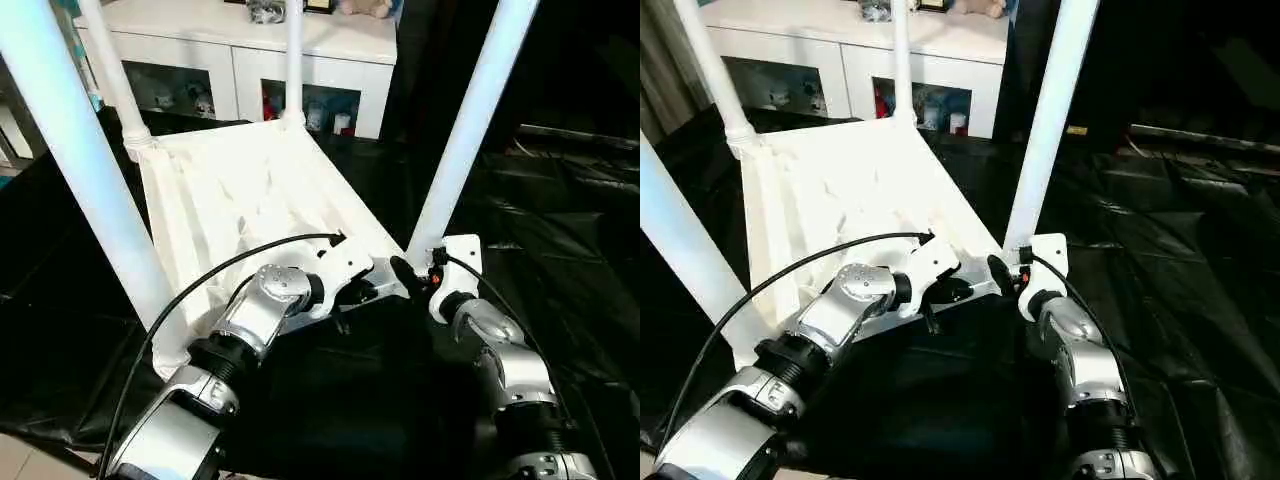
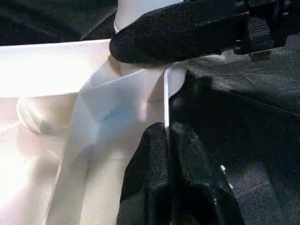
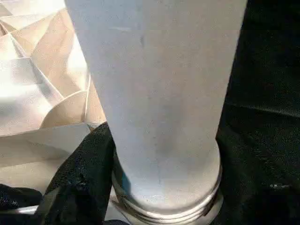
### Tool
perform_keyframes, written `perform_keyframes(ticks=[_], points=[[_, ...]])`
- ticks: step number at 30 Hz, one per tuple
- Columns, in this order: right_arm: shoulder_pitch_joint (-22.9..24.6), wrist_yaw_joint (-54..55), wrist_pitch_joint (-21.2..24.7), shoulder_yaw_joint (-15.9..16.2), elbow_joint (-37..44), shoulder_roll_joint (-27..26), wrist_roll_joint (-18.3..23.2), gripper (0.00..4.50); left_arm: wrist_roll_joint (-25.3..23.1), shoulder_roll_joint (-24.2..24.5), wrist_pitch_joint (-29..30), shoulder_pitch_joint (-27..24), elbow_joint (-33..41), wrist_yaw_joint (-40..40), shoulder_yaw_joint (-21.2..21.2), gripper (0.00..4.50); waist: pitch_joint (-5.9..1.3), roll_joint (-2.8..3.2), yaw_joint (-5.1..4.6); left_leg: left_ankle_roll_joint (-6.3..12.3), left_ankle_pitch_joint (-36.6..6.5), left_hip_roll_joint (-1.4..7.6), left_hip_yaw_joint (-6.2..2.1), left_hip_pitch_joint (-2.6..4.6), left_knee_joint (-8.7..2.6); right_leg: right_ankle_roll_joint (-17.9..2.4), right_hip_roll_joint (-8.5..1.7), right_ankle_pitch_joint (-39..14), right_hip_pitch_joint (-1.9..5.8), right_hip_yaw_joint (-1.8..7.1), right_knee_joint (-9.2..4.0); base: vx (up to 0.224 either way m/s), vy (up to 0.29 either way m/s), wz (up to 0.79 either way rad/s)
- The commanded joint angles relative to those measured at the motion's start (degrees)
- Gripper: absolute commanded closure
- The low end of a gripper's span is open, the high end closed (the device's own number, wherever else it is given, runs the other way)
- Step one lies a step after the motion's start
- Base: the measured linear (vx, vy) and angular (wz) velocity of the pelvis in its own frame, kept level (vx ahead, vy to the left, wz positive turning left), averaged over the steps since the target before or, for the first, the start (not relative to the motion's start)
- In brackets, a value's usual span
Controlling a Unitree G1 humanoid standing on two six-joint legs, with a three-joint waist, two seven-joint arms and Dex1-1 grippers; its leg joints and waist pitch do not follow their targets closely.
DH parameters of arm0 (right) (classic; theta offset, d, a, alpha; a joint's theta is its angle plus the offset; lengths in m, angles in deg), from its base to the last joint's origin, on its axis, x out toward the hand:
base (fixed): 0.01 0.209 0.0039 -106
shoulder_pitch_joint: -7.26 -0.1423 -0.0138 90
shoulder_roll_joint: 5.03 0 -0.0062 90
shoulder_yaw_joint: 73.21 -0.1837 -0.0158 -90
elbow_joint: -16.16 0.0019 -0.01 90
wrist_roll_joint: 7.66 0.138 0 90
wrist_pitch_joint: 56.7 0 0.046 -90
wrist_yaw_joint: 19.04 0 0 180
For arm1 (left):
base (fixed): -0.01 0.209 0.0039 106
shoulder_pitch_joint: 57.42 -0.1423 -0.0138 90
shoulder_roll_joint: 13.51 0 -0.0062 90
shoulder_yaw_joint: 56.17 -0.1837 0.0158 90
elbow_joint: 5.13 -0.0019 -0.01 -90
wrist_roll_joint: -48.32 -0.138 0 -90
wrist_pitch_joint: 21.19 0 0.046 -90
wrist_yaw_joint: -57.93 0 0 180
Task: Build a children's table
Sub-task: Rotate leg to tighten
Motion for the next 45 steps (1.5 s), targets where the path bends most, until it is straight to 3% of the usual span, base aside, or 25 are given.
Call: perform_keyframes(ticks=[1, 2, 4, 5, 7, 8, 10, 13, 18, 22, 27, 28, 33, 41, 43, 45], points=[[0.84, -6.74, 0.88, 4.85, 0.77, -1.72, 2.04, 1.11, 0.29, -0.68, 0.03, -0.88, -1.7, -0.99, -0.49, 4.5, -2.23, -0.5, -0.23, 0.47, -18.26, 2.0, -1.22, 0.63, -4.37, -7.55, -2.8, -20.91, 1.41, 1.61, -4.65, 0.0, 0.0, 0.0], [0.84, -8.85, 1.07, 5.5, 1.18, -0.73, 2.15, 1.02, 0.27, -0.12, 0.27, -0.83, -1.57, -0.32, -0.51, 4.5, -2.26, -0.69, -0.2, 0.71, -18.22, 2.06, -1.22, 0.59, -4.36, -7.58, -2.84, -20.87, 1.52, 1.58, -4.66, 0.0, 0.0, 0.0], [0.87, -13.32, 1.67, 6.95, 1.92, 1.51, 2.02, 0.89, 0.28, 1.21, 0.98, -1.01, -0.63, 2.17, -0.88, 4.5, -2.26, -0.39, -0.06, 0.9, -17.52, 2.1, -1.24, 0.54, -4.35, -7.92, -2.87, -19.76, 1.56, 1.61, -4.52, 0.0, 0.0, 0.0], [0.92, -16.01, 1.89, 7.85, 2.36, 2.94, 1.89, 0.67, 0.33, 2.05, 1.31, -1.17, 0.05, 3.78, -1.14, 4.5, -2.3, -0.54, -0.09, 1.1, -16.91, 2.08, -1.19, 0.41, -4.31, -8.23, -2.77, -18.58, 1.77, 1.58, -4.37, 0.0, 0.0, 0.0], [1.42, -22.1, 1.46, 10.02, 3.5, 6.86, 1.29, 0.63, 0.65, 3.99, 1.34, -1.55, 1.44, 7.59, -1.73, 4.5, -2.37, -0.49, 0.03, 1.7, -15.58, 2.14, -1.16, 0.35, -4.19, -8.96, -2.77, -16.3, 1.99, 1.52, -4.11, 0.0, 0.0, 0.0], [1.81, -25.53, 1.46, 10.68, 4.31, 9.14, 1.55, 0.63, 1.17, 5.24, -0.1, -1.9, 2.1, 10.31, -1.96, 4.5, -2.36, -0.11, 0.13, 2.08, -15.3, 2.17, -1.06, 0.47, -4.03, -9.51, -2.74, -14.98, 1.88, 1.59, -4.03, 0.0, 0.0, 0.0], [2.1, -28.37, 0.96, 10.7, 4.8, 11.41, 1.8, 0.63, 2.43, 6.78, -3.17, -2.51, 2.72, 14.5, -2.0, 4.5, -2.41, -0.62, -0.02, 2.61, -14.13, 2.05, -1.01, 0.1, -4.0, -10.13, -2.79, -13.8, 2.18, 1.5, -3.9, 0.0, 0.0, 0.0], [2.25, -31.97, -0.33, 10.64, 4.89, 14.04, 1.79, 0.63, 4.32, 9.48, -6.06, -3.84, 4.37, 21.23, -2.44, 4.5, -2.54, -0.4, 0.01, 2.87, -13.07, 2.24, -1.02, 0.31, -3.89, -11.33, -2.72, -11.72, 2.13, 1.5, -3.46, 0.0, 0.0, 0.0], [2.46, -38.12, -0.34, 11.27, 5.6, 17.03, 3.35, 0.63, 5.05, 12.41, -4.26, -5.0, 6.26, 24.77, -2.67, 4.5, -2.54, -0.28, 0.19, 2.81, -13.01, 2.54, -0.85, 0.71, -3.86, -13.87, -2.64, -7.8, 2.06, 1.54, -2.88, 0.0, 0.0, 0.0], [2.35, -40.5, -0.38, 11.43, 5.12, 17.37, 4.08, 0.63, 5.67, 13.44, -4.64, -5.68, 7.08, 26.28, -2.33, 4.5, -2.48, -0.35, 0.28, 2.83, -13.3, 2.42, -0.73, 0.65, -3.81, -13.87, -2.77, -8.89, 2.12, 1.59, -3.0, 0.0, 0.0, 0.0], [2.44, -41.02, -0.69, 11.74, 4.97, 16.91, 4.04, 1.01, 5.84, 13.43, -4.57, -5.91, 7.44, 26.57, -2.12, 4.5, -2.48, -0.32, 0.28, 2.2, -13.35, 2.5, -0.81, 0.69, -3.87, -13.52, -2.78, -9.79, 2.09, 1.58, -2.99, 0.0, 0.0, 0.0], [2.42, -41.18, -0.62, 11.64, 4.9, 16.69, 4.38, 1.16, 5.85, 13.39, -4.56, -5.97, 7.44, 26.54, -2.06, 4.5, -2.54, -0.68, 0.35, 2.32, -13.01, 2.48, -0.81, 0.68, -3.81, -13.49, -2.84, -9.79, 2.13, 1.57, -2.88, 0.0, 0.0, 0.0], [2.34, -41.38, -0.81, 11.56, 4.59, 16.66, 4.78, 1.63, 5.99, 13.32, -4.34, -6.3, 7.7, 26.36, -1.99, 4.5, -2.55, -0.63, 0.39, 2.92, -11.68, 2.39, -0.7, 0.64, -3.65, -13.77, -2.79, -8.29, 2.16, 1.6, -2.79, 0.0, 0.0, 0.0], [2.35, -35.47, -1.17, 10.42, 2.02, 14.14, 3.27, 1.73, 5.74, 11.33, -3.42, -5.77, 6.78, 22.78, -1.24, 4.5, -2.53, -0.55, 0.3, 2.67, -12.18, 2.4, -0.73, 0.65, -3.68, -13.73, -2.8, -9.17, 2.1, 1.58, -2.84, 0.0, 0.0, 0.0], [1.87, -29.45, -1.53, 9.28, 0.0, 12.09, 1.81, 1.74, 5.0, 9.4, -3.11, -4.97, 5.34, 18.76, -0.67, 4.5, -2.21, -0.37, 0.0, 1.44, -14.74, 2.39, -0.77, 0.79, -3.99, -13.04, -2.77, -13.06, 1.72, 1.6, -3.41, 0.0, 0.0, 0.0], [1.37, -22.1, -1.27, 7.56, -1.83, 9.3, 0.8, 1.74, 3.68, 7.08, -2.47, -3.9, 3.51, 13.95, -0.56, 4.5, -2.22, -0.51, -0.24, -0.14, -16.7, 2.22, -1.04, 0.71, -4.19, -11.41, -2.93, -17.89, 1.91, 1.55, -3.74, 0.0, 0.0, 0.0]])
